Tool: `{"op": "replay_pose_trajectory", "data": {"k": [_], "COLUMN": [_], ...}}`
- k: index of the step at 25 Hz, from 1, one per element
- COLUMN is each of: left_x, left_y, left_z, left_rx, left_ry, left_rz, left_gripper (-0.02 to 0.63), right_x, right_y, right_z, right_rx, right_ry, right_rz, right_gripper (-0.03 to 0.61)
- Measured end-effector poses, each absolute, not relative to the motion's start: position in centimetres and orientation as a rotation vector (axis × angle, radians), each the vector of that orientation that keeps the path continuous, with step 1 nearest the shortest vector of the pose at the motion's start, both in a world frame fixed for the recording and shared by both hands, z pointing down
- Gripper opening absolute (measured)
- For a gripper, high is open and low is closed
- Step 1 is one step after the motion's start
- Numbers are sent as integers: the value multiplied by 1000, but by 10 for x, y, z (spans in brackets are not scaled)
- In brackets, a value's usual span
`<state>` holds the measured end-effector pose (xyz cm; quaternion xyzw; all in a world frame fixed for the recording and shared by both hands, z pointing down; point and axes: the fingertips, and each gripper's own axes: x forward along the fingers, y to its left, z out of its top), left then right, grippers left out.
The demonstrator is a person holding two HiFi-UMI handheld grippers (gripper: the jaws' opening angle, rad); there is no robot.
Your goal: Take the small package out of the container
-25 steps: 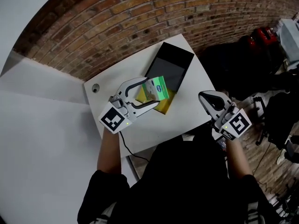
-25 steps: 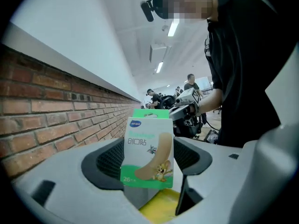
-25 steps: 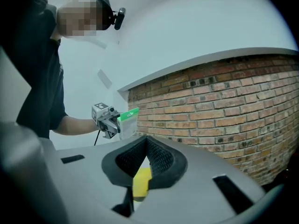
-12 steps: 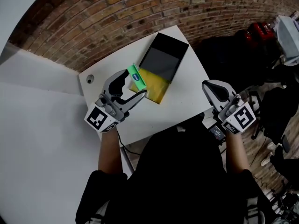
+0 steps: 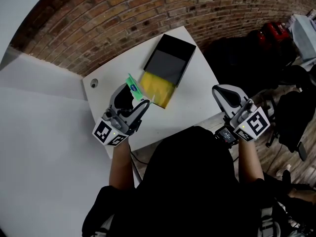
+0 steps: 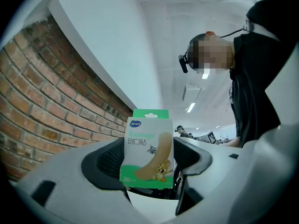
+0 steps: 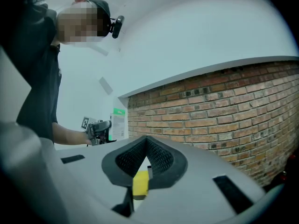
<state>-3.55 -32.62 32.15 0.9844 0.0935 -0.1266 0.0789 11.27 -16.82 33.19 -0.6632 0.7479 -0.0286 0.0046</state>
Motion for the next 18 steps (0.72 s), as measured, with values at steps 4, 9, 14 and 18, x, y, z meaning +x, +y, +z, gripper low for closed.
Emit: {"op": "replay_pose_trajectory", "data": {"k": [4,9,14,18], "left_x": [-37,-32,-23,-22], "left_y": [-318,-295,-270,-261], "left_z": [321,328,337,345], "left_rx": [2885,2861,2888,2890], "left_ry": [227,212,223,204], "left_rz": [-426,-408,-357,-321], "left_gripper": [324,324,324,324], "right_x": [117,119,121,116], "right_y": [-162,-156,-153,-155], "right_z": [328,325,328,332], "right_rx": [-2040,-1989,-1934,-1882], "right_ry": [2344,2366,2391,2425], "right_rz": [-85,-82,-86,-91], "right_gripper": [6,6,6,6]}}
